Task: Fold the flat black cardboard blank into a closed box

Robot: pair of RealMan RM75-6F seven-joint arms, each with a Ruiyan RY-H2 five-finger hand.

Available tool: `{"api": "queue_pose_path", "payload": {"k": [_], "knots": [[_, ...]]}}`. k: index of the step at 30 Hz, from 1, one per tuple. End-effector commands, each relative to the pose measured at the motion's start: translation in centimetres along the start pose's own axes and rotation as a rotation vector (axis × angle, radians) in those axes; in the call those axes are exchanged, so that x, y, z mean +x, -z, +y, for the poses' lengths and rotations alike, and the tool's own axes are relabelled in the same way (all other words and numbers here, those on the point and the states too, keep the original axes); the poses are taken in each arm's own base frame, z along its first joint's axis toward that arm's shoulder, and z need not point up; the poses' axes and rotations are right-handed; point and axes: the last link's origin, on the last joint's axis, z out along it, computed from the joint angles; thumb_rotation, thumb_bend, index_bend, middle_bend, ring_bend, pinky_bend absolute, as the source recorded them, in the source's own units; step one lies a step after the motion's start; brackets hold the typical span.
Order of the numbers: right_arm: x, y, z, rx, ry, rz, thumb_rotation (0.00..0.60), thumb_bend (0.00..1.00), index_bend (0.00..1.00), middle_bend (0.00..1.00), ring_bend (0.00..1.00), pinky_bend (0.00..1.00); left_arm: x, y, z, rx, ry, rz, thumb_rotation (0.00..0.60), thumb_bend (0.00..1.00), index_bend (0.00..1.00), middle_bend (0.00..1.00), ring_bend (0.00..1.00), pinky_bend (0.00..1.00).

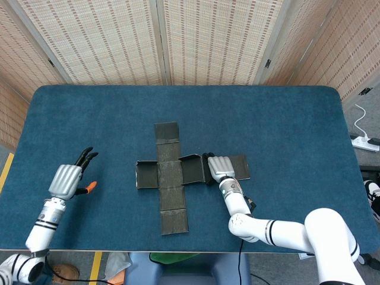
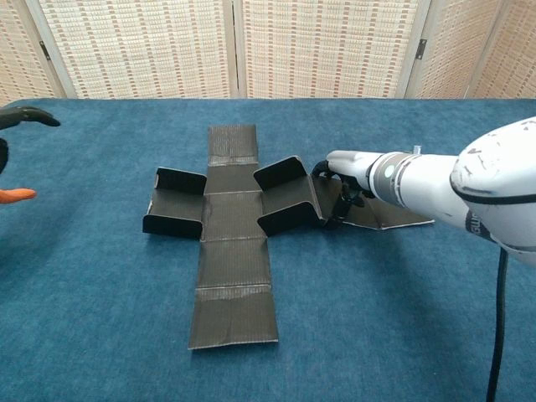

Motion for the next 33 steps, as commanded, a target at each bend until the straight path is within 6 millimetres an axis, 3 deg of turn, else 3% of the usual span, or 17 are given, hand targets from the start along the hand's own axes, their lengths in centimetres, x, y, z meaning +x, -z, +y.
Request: {"api": "queue_pose_path", "payload": {"k": [1, 12, 24, 33], "knots": [[0.1, 0.2, 0.0, 0.004, 0.001, 0.003, 0.600, 0.28, 0.46, 0.45, 0.79, 1.00, -2.0, -3.4, 2.5, -0.056, -0.122, -0.050, 0.600, 0.19, 0.02, 0.02, 0.69, 0.92], [0.3, 0.6, -0.4, 0.010, 0.012, 0.007, 0.600, 0.28, 0.46, 0.45, 0.79, 1.00, -4.5, -6.1, 6.2, -0.112, -0.197, -0.050, 0.600, 0.15, 0.00, 0.00, 0.64, 0.92], [0.1, 0.9, -0.9, 0.025, 0.011, 0.006, 0.600, 0.28, 0.46, 0.45, 0.79, 1.00, -6.5, -7.2, 9.7, -0.150, -0.096, -0.060, 0.600, 0.15, 0.00, 0.00, 0.64, 0.92], [0.8, 1.6, -1.7, 0.079, 0.081, 0.048, 0.600, 0.28, 0.47, 0.45, 0.79, 1.00, -5.6, -6.9, 11.5, -0.183, 0.223, -0.111, 0.600, 0.15, 0.00, 0.00, 0.63, 0.92]]}}
